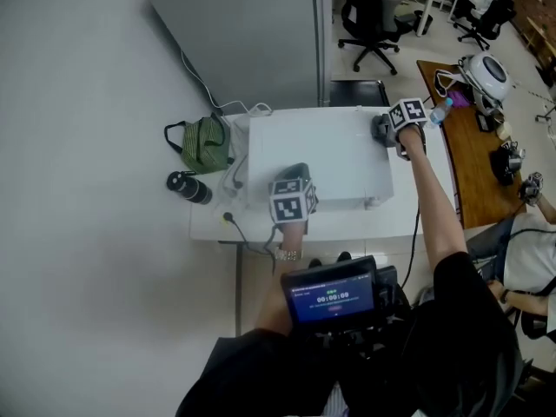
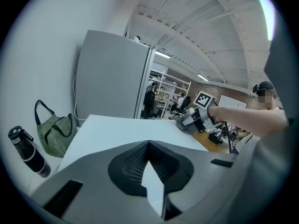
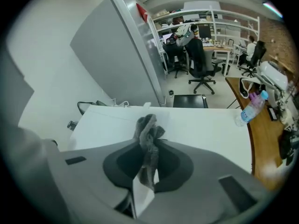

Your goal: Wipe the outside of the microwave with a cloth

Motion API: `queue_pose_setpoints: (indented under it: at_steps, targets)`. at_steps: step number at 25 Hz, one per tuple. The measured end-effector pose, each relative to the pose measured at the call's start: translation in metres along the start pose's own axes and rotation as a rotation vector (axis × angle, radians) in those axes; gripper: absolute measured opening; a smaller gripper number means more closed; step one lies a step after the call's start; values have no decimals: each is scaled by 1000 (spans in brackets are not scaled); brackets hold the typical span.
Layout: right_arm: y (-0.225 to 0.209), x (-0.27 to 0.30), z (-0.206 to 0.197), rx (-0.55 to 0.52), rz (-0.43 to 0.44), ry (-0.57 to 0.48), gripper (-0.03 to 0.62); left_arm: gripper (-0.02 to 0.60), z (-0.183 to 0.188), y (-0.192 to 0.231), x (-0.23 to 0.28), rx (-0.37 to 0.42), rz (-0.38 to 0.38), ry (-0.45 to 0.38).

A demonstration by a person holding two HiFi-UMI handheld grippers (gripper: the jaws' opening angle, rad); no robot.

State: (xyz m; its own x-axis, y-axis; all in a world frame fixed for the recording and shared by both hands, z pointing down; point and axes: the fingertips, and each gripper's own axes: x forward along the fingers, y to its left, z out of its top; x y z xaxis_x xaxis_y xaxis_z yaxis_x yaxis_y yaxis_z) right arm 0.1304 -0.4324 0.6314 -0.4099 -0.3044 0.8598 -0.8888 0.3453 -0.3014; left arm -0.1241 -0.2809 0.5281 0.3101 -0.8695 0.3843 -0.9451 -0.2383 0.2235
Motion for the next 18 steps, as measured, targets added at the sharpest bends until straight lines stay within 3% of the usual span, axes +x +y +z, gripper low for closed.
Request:
queue_pose_setpoints:
  at_steps: [3,9,12,15,18]
  targets:
    - [50,2,11,-43,62,-26,44,-3,-2,6,-6,2,17,2]
    - [274,64,6,-321,365,39,43,-3,-10,47,-37,-29,127,-3]
    - [353,95,-22,-417,429,131,43,-3,-15,67,-57,-47,187,-8]
    - [378,112,-34,-443,445,160,43,-3,-19,84,-72,-66,238,-13]
    - [356,109,-34,-425,433,156,43,-3,-23,93,-75,-77,251,-10]
